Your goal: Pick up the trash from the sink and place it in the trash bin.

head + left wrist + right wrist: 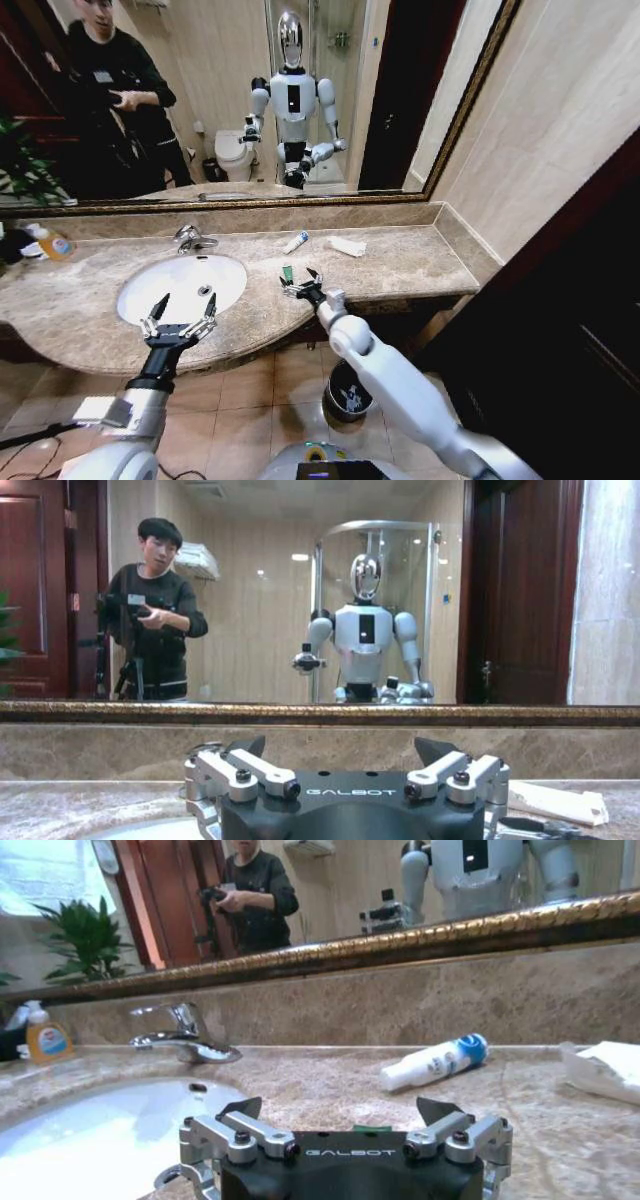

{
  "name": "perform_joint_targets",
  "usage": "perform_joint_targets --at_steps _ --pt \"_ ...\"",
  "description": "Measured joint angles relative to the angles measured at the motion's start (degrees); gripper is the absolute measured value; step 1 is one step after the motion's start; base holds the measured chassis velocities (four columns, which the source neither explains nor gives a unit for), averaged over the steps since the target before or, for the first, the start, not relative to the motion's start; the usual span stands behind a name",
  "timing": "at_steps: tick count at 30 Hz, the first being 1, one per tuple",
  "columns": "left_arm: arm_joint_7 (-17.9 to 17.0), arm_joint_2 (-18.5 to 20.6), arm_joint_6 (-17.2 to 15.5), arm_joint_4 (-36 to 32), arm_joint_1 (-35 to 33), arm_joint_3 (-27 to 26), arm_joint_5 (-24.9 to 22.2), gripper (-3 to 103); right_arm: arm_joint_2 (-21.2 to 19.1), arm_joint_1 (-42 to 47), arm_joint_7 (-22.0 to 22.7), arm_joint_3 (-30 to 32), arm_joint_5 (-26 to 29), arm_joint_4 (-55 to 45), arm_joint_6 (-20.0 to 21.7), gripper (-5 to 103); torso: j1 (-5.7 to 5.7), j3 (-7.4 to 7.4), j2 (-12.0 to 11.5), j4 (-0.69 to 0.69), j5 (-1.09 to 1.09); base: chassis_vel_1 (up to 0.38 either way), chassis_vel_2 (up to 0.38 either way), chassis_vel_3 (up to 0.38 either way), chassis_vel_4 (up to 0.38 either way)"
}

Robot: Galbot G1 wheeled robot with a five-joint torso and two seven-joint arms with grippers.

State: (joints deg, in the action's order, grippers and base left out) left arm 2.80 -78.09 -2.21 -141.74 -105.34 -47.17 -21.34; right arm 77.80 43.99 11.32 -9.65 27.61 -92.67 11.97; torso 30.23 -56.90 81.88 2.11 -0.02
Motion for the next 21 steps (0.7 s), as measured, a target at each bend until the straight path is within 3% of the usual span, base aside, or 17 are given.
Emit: perform_joint_targets --at_steps 5,15,21 --pt "0.0 0.0 0.0 0.0 0.0 0.0 0.0 100 2.1 -2.4 1.8 -0.9 -1.6 5.5 0.2 100 0.00 0.00 0.0 0.00 0.00 0.000 0.000 0.000 0.000" --pt "0.0 0.0 0.0 0.0 0.0 0.0 0.0 100 1.5 -3.1 2.2 -1.9 -2.0 9.4 0.3 102 0.00 0.00 0.0 0.00 0.02 0.000 0.000 0.000 0.000" --pt "0.0 0.0 0.0 0.0 0.0 0.0 0.0 100 1.2 -2.6 1.6 -1.6 -2.2 9.8 -0.5 88 -0.01 0.01 0.0 -0.01 0.03 0.000 0.000 0.000 0.000"
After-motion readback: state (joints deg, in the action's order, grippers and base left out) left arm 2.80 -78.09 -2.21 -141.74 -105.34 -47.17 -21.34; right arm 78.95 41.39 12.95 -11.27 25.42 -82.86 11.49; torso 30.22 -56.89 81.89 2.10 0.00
